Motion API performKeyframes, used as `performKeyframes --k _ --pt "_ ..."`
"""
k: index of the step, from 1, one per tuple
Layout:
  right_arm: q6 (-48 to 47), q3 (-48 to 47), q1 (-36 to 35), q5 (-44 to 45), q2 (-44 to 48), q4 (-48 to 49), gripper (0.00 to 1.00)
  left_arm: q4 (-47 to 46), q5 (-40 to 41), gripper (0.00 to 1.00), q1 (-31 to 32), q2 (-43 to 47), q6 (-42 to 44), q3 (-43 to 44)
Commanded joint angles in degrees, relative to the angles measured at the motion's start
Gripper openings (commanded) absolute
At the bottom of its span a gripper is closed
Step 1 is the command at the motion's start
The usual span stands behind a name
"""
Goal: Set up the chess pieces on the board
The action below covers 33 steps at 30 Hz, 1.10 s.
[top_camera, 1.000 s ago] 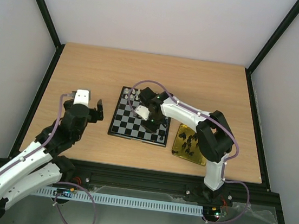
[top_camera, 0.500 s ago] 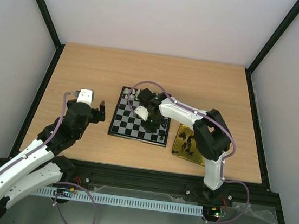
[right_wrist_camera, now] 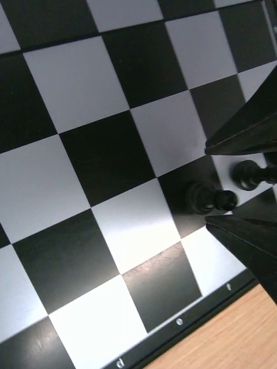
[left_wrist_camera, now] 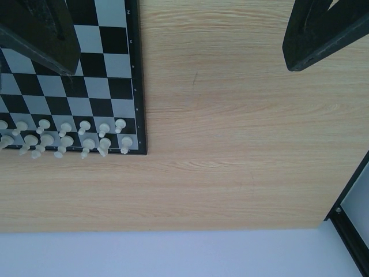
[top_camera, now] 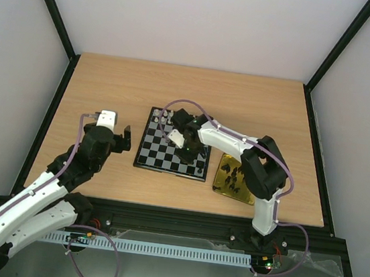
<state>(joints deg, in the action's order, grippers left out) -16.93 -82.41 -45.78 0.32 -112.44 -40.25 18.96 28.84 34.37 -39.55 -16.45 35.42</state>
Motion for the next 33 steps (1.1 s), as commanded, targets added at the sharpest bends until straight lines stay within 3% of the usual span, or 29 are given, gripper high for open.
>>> performKeyframes --k 1,7,14,24,33 --pt "1.33 1.93 0.01 1.15 5.18 -1.84 0.31 -0.15 -0.89 0.99 -0.42 -0.49 0.8 1.24" --pt "2.21 6.16 4.2 -0.36 10.3 -0.26 0.34 0.02 -2.43 0.99 -0.64 -1.76 1.01 1.71" --pt "2.41 12.7 15.56 -5.85 19.7 -0.23 0.35 -0.07 -3.58 0.99 -0.99 -2.23 1.13 1.74" --pt "0.4 23.39 32.99 -3.74 27.06 -2.71 0.3 -0.11 -5.36 0.99 -1.2 -2.97 1.37 1.88" --pt "-2.23 27.6 36.29 -3.61 28.45 -5.14 0.28 0.02 -5.47 0.99 -1.15 -3.0 1.29 1.88"
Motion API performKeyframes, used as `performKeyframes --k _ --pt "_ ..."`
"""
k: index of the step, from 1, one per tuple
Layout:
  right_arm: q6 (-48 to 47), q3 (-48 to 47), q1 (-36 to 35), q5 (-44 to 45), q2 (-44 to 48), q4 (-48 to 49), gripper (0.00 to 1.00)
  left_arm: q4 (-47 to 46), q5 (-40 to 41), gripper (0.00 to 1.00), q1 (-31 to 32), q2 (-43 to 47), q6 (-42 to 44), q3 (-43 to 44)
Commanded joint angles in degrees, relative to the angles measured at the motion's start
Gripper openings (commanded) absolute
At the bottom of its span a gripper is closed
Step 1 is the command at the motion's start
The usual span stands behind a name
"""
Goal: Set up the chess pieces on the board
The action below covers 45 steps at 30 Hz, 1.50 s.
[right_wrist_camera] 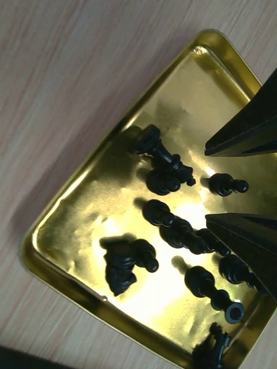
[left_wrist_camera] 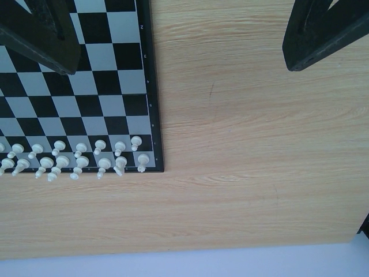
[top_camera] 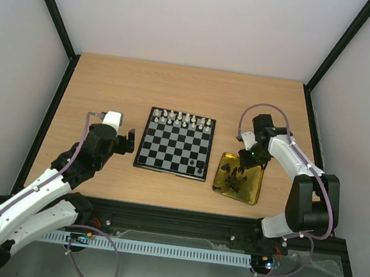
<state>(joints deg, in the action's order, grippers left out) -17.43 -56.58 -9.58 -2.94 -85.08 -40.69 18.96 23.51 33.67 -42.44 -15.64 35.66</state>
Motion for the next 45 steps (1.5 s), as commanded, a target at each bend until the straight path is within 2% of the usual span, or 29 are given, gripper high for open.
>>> performKeyframes --k 1,11,22,26,33,40,45 --pt "-2.06 2.52 0.09 -0.39 0.94 -5.02 0.28 0.02 -0.13 0.99 -0.45 -0.14 0.52 1.68" --pt "-3.19 7.36 0.09 1.2 -1.41 -3.48 0.29 -0.11 -0.36 0.99 -0.56 -0.36 0.52 1.68" --pt "-2.93 8.43 0.09 2.53 -2.6 -1.5 0.18 -0.12 -0.4 0.99 -0.58 -0.68 0.6 1.53" --pt "-2.45 8.11 0.09 3.1 -3.05 -0.59 0.17 -0.13 -0.42 0.99 -0.59 -0.69 0.56 1.57" --pt "-2.47 7.43 0.09 3.31 -2.44 -0.62 0.08 -0.28 -0.65 0.99 -0.54 -0.79 0.61 1.37" --pt "-1.81 4.44 0.09 4.35 0.54 -3.33 0.07 -0.24 -0.91 0.99 -0.55 -0.69 0.7 1.49" --pt "-0.66 0.34 -0.8 0.47 2.39 -5.76 0.07 -0.29 -0.92 0.99 -0.63 -0.53 0.7 1.41"
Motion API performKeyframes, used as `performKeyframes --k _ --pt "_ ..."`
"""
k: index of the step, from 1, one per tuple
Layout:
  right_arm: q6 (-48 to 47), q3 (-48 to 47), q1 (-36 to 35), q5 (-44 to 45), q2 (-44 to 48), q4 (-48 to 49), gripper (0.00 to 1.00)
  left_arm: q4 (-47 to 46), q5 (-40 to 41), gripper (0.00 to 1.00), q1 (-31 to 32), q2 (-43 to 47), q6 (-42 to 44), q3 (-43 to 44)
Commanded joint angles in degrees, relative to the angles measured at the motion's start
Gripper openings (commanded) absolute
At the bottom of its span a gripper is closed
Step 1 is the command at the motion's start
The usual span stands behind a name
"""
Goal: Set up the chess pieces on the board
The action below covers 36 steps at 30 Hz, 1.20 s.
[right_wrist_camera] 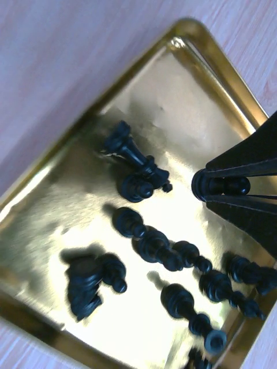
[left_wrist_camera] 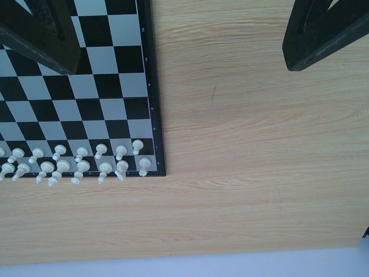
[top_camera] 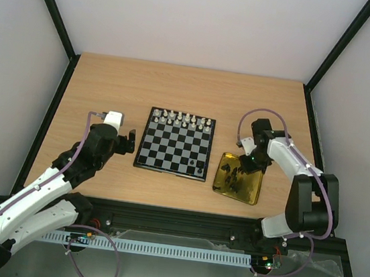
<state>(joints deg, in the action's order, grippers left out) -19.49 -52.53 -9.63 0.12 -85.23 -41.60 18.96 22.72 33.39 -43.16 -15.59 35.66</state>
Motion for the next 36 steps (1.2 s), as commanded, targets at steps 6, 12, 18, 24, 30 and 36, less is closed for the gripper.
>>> performKeyframes --k 6,12,18,24,30,36 --pt "4.29 -8.76 -8.22 -4.18 2.66 -5.4 0.07 -0.24 -0.23 0.99 -0.48 0.35 0.65 1.44" --pt "4.2 -15.82 -18.42 -4.15 -2.77 -5.82 0.07 -0.09 0.52 0.99 -0.44 1.0 0.32 1.36" --pt "3.41 -24.04 -25.07 -3.92 -10.18 -6.2 0.07 0.05 1.7 0.99 -0.52 1.58 0.09 1.4" --pt "2.49 -30.68 -30.55 -3.82 -17.11 -6.6 0.07 0.2 3.09 0.99 -0.67 2.19 -0.23 1.3" --pt "2.16 -35.55 -33.97 -4.18 -22.11 -7.42 0.08 0.19 3.27 0.99 -0.77 2.27 -0.23 1.31" --pt "2.41 -37.82 -36.39 -6.09 -26.34 -7.34 0.08 0.18 3.33 0.99 -0.71 2.63 -0.23 1.28"
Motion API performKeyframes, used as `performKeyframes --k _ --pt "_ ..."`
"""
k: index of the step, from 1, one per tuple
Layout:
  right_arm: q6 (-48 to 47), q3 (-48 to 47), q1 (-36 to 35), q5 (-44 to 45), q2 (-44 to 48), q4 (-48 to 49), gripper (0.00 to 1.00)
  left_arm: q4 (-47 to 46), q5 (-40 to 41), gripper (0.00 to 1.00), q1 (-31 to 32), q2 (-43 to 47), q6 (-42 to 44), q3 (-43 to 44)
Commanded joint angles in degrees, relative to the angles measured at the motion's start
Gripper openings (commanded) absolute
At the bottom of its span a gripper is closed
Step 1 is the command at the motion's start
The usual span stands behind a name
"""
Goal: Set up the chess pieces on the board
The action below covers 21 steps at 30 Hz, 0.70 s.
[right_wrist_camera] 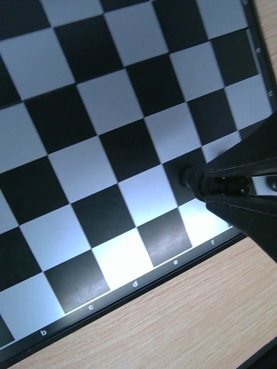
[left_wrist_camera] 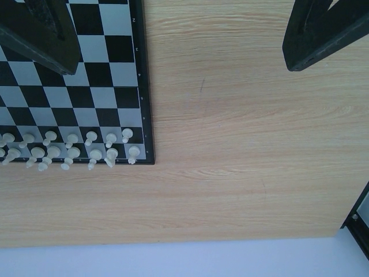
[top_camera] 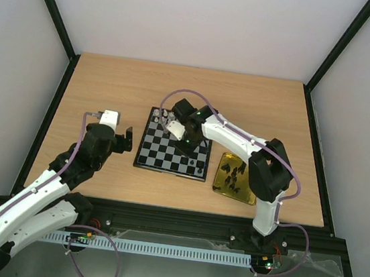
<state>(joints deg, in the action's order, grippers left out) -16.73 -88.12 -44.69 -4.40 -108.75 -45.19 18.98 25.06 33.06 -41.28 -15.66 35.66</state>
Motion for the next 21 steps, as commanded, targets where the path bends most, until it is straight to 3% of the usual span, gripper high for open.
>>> performKeyframes --k 1,21 --pt "-0.33 -2.31 -1.63 -1.63 -3.81 -3.76 0.08 0.15 1.03 0.99 -0.39 0.83 -0.16 1.19" --pt "0.16 -4.17 -3.21 0.78 -10.01 -1.39 0.11 0.0 0.78 0.99 -0.45 1.04 0.01 1.1"
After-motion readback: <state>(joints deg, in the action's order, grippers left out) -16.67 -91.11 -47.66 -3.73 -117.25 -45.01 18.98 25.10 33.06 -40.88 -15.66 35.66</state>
